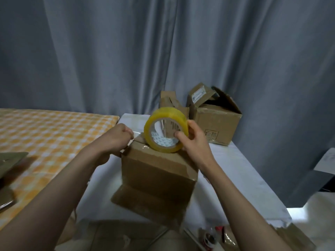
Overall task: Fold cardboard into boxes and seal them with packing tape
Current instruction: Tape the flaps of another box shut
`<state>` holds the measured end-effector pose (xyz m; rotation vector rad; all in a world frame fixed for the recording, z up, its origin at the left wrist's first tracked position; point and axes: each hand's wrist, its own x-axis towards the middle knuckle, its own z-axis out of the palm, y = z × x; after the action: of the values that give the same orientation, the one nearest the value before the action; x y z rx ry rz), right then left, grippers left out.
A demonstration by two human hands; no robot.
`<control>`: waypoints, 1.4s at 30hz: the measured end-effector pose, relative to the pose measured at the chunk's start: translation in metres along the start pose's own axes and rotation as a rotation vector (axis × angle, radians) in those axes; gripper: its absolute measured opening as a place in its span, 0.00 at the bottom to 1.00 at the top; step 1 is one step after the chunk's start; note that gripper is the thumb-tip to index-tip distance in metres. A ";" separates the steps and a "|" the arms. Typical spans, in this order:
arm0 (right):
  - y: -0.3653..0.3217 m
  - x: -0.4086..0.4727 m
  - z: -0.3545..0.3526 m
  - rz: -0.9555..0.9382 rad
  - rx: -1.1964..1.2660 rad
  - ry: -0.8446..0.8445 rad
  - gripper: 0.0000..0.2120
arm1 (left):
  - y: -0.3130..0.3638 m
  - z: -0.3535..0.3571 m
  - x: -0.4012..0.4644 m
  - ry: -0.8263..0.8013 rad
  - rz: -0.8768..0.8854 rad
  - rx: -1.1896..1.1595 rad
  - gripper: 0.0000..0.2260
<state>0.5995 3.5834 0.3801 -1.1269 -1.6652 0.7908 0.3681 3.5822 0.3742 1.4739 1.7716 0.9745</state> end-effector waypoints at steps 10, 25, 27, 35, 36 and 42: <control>0.008 -0.015 0.005 -0.063 -0.106 0.062 0.15 | 0.006 0.002 -0.015 0.075 0.024 -0.183 0.09; 0.017 -0.017 0.008 -0.146 -0.061 0.004 0.22 | 0.002 0.000 -0.003 -0.061 0.058 -0.108 0.14; 0.019 -0.016 0.006 -0.176 -0.023 0.042 0.18 | 0.002 -0.003 -0.001 -0.027 0.037 -0.127 0.13; 0.024 -0.018 0.002 -0.225 0.136 0.125 0.19 | -0.019 -0.011 0.009 -0.004 -0.070 -0.202 0.08; 0.024 -0.018 0.002 -0.227 0.142 0.122 0.19 | -0.021 -0.011 0.010 0.000 -0.074 -0.223 0.08; 0.024 -0.019 0.003 -0.226 0.141 0.137 0.19 | -0.025 -0.007 0.014 -0.030 -0.112 -0.176 0.09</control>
<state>0.6071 3.5747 0.3519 -0.8583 -1.5644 0.6600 0.3466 3.5920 0.3563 1.2611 1.6823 1.0177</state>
